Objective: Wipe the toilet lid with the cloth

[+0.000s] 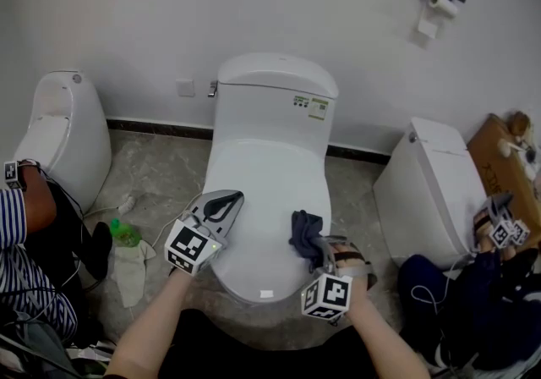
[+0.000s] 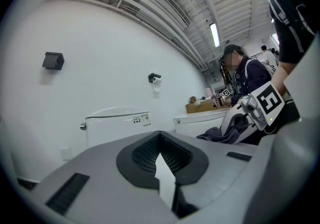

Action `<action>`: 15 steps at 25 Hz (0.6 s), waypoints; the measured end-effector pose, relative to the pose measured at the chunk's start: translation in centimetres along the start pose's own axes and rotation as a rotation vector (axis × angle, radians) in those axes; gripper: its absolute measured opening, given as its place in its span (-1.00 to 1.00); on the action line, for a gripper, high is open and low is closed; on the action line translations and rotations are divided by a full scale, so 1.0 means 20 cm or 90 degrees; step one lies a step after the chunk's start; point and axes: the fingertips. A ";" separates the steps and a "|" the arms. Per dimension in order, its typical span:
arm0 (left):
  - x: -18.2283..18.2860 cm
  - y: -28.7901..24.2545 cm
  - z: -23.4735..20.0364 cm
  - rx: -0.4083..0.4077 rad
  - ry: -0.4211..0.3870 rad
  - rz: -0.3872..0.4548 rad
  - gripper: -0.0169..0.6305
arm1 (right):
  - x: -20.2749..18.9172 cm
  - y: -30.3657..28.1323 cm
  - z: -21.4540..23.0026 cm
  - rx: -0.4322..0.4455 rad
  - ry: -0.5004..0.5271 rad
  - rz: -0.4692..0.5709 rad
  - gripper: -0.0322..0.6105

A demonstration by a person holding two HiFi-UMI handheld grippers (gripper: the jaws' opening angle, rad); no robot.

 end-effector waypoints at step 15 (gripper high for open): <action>0.02 -0.06 0.05 -0.008 -0.002 -0.001 -0.90 | 0.02 0.18 -0.16 0.001 0.012 0.002 -0.65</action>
Point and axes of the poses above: the fingertips, and each gripper's own axes: y backward along the fingers, z to its right, x out of its top, and after that the axes turned 10 degrees about z, right-handed
